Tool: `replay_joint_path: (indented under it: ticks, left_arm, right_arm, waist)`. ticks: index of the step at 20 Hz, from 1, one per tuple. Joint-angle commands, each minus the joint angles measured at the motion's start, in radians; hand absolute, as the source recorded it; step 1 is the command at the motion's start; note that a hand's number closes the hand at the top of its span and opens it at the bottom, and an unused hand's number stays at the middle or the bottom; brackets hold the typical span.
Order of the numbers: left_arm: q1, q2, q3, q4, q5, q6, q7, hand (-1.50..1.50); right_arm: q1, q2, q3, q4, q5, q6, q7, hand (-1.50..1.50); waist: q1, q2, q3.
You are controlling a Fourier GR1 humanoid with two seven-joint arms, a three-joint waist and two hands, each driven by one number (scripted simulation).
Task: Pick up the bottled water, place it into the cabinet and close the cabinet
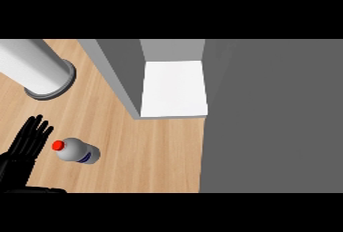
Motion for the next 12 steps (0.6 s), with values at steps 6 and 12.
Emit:
replay_joint_path:
  ticks: [6,12]
  left_arm:
    - [-0.097,0.017,0.017,0.304,-0.065,-0.038,-0.135,-1.50]
    - [-0.154,-0.014,0.000,0.472,-0.157,0.018,-0.249,-1.50]
  right_arm:
    - [0.119,-0.011,-0.058,-0.176,-0.212,0.033,0.023,-1.50]
    - [0.146,-0.034,-0.064,-0.189,-0.242,0.044,0.023,-1.50]
  waist:
    - [-0.002,0.000,-0.001]
    - [0.001,0.002,-0.001]
